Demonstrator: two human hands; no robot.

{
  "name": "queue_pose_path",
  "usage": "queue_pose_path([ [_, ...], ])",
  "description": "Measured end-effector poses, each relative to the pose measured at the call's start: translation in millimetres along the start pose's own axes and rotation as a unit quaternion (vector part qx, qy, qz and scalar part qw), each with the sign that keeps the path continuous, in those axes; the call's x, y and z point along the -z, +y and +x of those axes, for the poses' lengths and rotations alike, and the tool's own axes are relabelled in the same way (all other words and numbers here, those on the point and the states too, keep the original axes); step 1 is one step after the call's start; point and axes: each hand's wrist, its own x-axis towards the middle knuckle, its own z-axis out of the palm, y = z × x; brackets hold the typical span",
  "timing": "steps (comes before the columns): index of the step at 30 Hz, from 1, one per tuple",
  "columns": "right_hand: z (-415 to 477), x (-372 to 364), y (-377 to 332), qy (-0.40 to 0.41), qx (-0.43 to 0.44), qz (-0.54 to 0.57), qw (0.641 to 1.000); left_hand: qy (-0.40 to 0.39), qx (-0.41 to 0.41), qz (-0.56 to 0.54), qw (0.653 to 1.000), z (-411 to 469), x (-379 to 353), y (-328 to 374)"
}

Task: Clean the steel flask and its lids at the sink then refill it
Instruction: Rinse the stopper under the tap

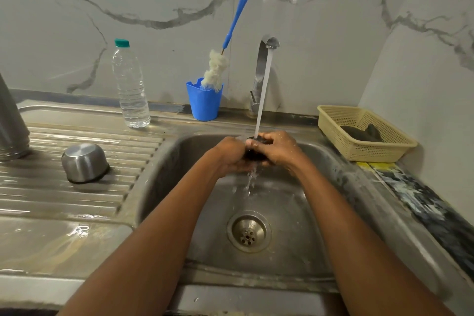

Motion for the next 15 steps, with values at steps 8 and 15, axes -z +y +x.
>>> queue_pose_path([
  [8, 1.7, -15.2, -10.2, -0.009, -0.010, 0.010, 1.000, 0.010, -0.025, 0.004, 1.000, -5.0, 1.1, 1.1],
  [15, 1.9, -18.3, -11.3, 0.077, -0.045, 0.090, 0.992, 0.016, -0.045, -0.013, 0.999, -8.6, -0.2, 4.8],
])
